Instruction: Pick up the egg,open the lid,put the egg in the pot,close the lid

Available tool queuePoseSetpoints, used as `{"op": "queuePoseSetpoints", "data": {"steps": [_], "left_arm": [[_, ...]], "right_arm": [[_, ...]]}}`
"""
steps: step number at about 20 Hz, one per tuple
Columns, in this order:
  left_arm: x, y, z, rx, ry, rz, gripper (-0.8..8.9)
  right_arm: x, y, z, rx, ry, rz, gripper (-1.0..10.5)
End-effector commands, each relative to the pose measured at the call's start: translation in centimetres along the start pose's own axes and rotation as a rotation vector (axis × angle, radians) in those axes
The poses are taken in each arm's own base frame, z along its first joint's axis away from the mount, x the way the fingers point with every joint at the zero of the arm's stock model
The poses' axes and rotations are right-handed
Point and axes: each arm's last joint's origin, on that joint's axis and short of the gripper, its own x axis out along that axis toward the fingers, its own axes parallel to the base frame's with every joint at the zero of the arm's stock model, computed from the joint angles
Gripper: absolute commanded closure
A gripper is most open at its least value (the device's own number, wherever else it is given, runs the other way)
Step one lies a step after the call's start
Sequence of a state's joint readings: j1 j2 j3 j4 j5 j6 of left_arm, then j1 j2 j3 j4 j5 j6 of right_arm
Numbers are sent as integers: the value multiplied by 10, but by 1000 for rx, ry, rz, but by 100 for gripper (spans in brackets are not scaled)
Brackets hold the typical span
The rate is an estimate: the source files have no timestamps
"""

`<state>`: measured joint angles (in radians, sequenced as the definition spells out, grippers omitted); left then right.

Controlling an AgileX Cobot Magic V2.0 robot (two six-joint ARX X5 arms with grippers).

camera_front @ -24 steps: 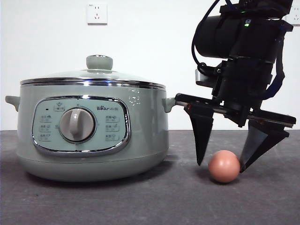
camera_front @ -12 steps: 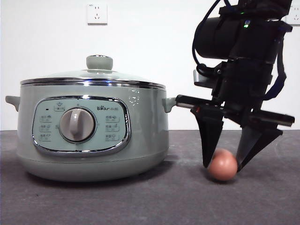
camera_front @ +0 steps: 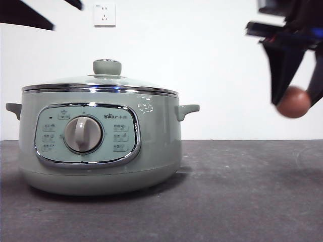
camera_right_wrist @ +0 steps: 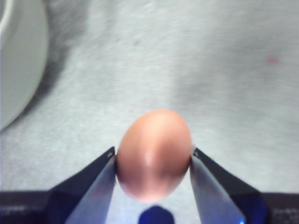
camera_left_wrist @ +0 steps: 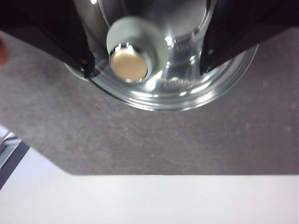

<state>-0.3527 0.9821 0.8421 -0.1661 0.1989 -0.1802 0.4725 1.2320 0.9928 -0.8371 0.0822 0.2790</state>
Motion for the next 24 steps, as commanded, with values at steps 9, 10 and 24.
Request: {"op": "queuePoseSetpoints", "data": {"steps": [9,10,24], "left_arm": [[71,-20,-19,168,137,20,431],[74,-21,-20,169,137,16,432],[82,-22,-28,199,177,10,822]], "right_arm": [[-24,-22,-4,35,-66,-31,958],[-24,-22,-4,36,-66,-31,958],[-24,-22,-3,37,-78,-28,958]]}}
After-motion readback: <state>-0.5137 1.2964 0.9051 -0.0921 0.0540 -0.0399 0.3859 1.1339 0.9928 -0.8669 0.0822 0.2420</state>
